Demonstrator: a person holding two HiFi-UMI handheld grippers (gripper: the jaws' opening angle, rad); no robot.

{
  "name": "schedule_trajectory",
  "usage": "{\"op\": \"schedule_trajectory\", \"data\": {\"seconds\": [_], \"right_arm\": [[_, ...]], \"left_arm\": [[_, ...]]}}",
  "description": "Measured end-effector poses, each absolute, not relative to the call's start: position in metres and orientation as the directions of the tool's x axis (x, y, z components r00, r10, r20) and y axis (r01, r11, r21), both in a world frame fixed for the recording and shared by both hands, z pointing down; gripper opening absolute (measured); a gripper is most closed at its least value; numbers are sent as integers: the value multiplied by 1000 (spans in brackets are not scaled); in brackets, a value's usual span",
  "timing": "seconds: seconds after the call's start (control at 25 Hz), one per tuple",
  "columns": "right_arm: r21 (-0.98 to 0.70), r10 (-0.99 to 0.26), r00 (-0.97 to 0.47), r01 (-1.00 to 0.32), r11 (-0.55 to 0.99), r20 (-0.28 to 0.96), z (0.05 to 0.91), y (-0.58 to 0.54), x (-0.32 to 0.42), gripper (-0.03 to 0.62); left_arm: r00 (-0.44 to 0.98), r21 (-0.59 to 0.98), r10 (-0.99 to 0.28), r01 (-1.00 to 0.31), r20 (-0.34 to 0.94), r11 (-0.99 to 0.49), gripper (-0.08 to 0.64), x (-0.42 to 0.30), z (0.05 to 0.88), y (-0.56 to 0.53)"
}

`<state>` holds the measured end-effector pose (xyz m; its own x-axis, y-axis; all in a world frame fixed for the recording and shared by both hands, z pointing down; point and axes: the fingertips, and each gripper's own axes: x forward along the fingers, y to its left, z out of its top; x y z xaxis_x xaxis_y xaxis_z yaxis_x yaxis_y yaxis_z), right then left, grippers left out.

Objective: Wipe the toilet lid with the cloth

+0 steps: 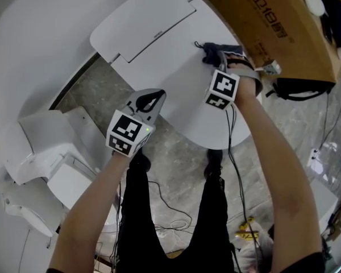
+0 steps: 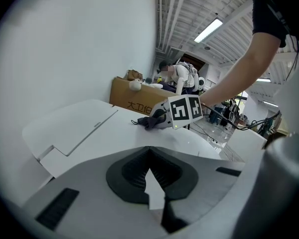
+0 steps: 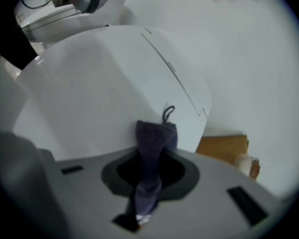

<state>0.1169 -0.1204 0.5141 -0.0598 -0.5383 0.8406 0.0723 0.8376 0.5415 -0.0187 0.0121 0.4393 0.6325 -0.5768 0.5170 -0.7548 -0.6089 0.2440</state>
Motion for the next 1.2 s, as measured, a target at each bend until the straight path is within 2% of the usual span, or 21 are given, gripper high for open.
{"op": "schedule_trajectory", "data": {"seconds": [1.2], "right_arm": [[513, -508, -102, 36, 857, 855, 520, -23, 126, 64]], "left_arm": [[650, 244, -563, -737, 510, -630, 17, -3, 438, 16]]}}
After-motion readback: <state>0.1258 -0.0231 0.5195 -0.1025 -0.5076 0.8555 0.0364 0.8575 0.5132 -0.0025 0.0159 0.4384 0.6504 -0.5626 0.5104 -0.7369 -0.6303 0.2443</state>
